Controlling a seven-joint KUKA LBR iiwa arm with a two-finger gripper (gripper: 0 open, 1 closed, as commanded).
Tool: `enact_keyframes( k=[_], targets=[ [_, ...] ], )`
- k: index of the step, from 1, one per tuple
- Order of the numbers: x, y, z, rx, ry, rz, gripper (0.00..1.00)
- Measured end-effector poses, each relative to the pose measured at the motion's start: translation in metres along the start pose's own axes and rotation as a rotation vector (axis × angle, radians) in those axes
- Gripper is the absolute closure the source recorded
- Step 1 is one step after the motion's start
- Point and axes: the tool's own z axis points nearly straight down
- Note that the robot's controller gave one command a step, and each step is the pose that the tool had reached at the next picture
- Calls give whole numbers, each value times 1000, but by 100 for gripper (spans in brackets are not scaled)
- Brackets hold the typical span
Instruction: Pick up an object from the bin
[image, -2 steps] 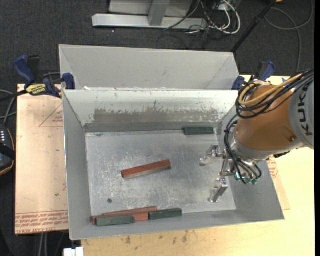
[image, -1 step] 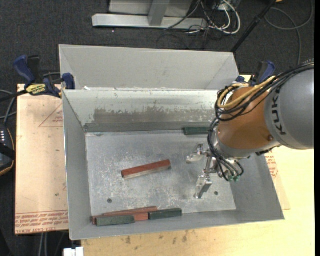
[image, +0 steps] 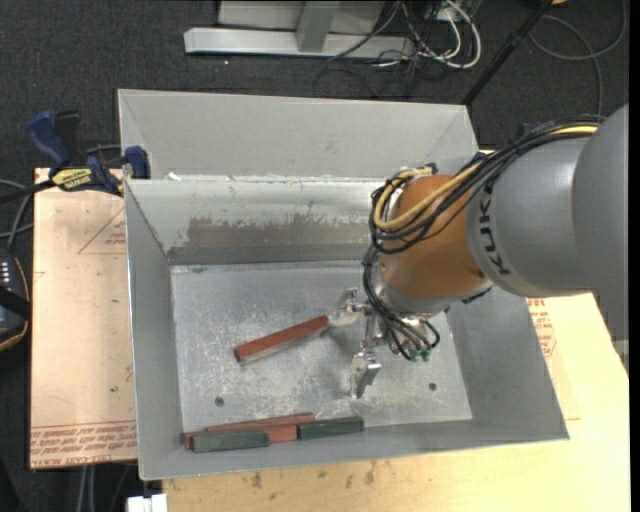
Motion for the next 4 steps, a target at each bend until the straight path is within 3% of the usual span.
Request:
enact_keyframes(
  k=[1, 2, 3, 4],
  targets=[
    [-42, 57, 18, 0, -26, -135, 100],
    [-38, 56, 21, 0, -11, -136, 0],
    [-38, 57, 21, 0, -12, -136, 0],
    [-80, 98, 18, -2, -21, -94, 100]
  ],
)
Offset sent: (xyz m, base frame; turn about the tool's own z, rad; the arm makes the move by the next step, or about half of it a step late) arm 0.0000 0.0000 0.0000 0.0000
